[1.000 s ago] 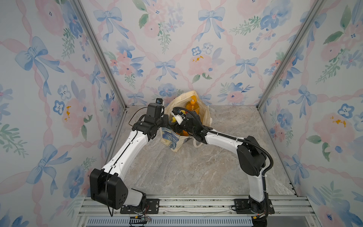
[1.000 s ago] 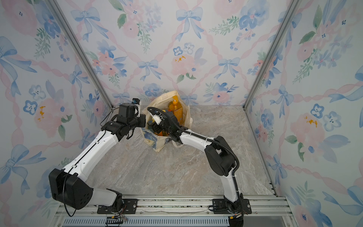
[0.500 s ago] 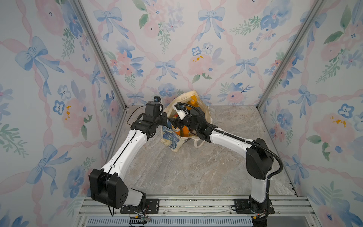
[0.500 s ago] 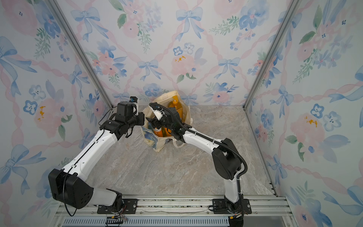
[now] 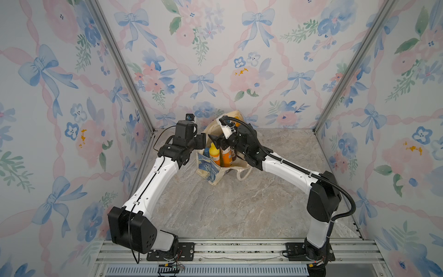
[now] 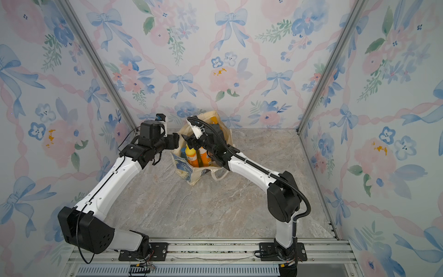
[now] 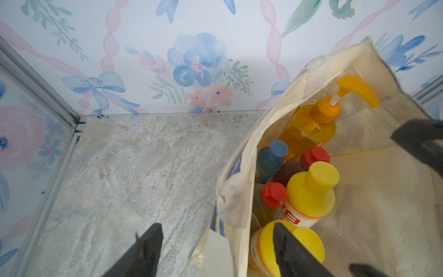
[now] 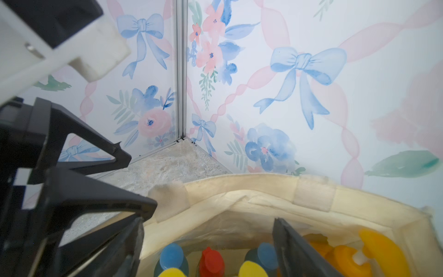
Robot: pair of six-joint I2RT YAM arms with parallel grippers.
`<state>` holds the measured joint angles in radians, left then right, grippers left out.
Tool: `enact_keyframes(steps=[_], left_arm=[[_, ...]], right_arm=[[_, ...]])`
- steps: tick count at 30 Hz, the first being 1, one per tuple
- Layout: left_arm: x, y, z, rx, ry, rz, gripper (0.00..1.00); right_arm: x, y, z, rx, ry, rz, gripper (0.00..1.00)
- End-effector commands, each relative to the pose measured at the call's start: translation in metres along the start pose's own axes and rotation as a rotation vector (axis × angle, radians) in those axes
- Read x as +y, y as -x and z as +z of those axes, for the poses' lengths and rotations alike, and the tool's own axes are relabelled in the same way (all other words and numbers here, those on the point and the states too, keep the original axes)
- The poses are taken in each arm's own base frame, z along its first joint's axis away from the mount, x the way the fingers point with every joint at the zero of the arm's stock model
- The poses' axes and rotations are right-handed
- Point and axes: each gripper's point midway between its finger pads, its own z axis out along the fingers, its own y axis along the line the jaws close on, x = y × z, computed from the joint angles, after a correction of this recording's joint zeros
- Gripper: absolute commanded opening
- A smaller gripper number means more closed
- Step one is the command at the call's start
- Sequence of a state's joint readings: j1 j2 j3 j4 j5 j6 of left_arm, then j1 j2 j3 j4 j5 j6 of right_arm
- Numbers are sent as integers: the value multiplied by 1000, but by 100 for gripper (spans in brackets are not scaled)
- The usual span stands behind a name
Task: Pack dish soap into the shopping bag
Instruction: Reset both arms
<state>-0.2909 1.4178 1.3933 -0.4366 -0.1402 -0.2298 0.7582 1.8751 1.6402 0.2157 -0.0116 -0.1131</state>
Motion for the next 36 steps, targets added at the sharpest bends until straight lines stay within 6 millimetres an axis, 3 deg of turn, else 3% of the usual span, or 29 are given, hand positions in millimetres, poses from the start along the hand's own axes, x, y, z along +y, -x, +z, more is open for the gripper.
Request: enact_keyframes(steps=[1, 5, 8, 11, 13, 16, 21, 25, 30, 34, 36], left_arm=[[3, 18, -5, -36, 5, -35, 83], [19, 38, -12, -83, 58, -131, 92], [45, 48, -19, -125, 135, -234, 96], [73, 45, -19, -136, 205, -323, 97], [85, 39, -17, -130, 244, -348, 98], [101, 29, -19, -127, 314, -356, 98], [133, 6, -22, -112, 420, -408, 98], [155, -20, -25, -99, 525, -462, 98], [175, -55, -25, -114, 626, -501, 93], [177, -80, -6, -156, 579, -479, 96], [174, -88, 4, -195, 536, -436, 98]], right_arm=[[-31, 53, -29, -64, -97, 24, 85], [-67, 71, -52, -43, -222, 66, 86], [-101, 72, -75, 17, -347, 84, 86], [-129, 59, -103, 96, -468, 86, 87], [-145, 59, -132, 107, -541, 95, 88], [-170, 43, -174, 146, -658, 131, 90], [-206, -8, -247, 236, -844, 243, 99], [-222, -63, -295, 312, -964, 334, 96], [-231, -123, -330, 399, -1087, 367, 97], [-234, -171, -346, 473, -1158, 350, 97], [-233, -185, -348, 456, -1165, 327, 97]])
